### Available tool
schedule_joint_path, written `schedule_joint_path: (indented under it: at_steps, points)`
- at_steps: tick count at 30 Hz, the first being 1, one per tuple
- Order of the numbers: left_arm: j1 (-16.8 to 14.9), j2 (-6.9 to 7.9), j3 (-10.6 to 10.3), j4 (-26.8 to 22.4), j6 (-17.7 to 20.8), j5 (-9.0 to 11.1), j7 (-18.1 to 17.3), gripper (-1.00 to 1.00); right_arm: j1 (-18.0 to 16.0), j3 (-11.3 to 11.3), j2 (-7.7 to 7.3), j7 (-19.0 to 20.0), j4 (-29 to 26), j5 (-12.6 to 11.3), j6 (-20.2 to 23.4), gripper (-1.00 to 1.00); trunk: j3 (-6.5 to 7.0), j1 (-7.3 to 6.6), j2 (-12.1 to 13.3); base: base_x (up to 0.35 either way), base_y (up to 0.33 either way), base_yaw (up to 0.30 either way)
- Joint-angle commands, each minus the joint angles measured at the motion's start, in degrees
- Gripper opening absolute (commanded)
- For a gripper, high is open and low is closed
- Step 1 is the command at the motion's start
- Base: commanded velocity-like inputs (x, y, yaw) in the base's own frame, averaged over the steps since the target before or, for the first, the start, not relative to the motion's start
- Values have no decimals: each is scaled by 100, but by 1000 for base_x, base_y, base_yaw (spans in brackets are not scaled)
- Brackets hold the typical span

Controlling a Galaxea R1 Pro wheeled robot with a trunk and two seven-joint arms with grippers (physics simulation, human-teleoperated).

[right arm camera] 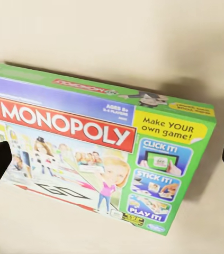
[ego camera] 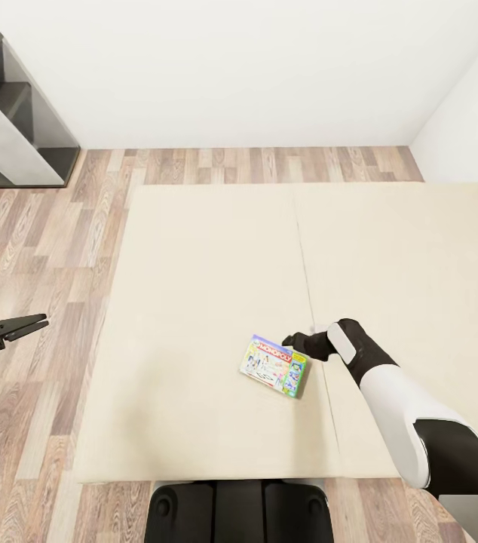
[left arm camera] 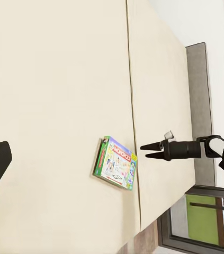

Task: Put all the toys in the child's room - the three board games (two on the bed and one on the table), the two jigsaw puzzles on the table, and the tennis ball on the table - inside the toy box on the table in the child's room.

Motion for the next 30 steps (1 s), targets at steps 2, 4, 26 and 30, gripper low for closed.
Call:
schedule_joint_path:
  at_steps: [2, 4, 26, 30]
  points:
    - [-3, 1, 0, 0, 61, -9, -27, 100, -2, -28, 3, 30, -5, 9, 28, 100, -7, 3, -9, 0, 0, 0]
    - [-3, 0, -1, 0, 61, -9, -27, 100, -2, -28, 2, 46, -5, 10, 27, 100, -7, 3, -9, 0, 0, 0]
    - [-3, 8, 15, 0, 61, -9, -27, 100, -2, -36, -13, 74, -5, 19, 26, 100, -18, 3, -9, 0, 0, 0]
    - [-3, 8, 15, 0, 61, -9, -27, 100, -2, -36, -14, 74, -5, 19, 26, 100, -34, 3, -9, 0, 0, 0]
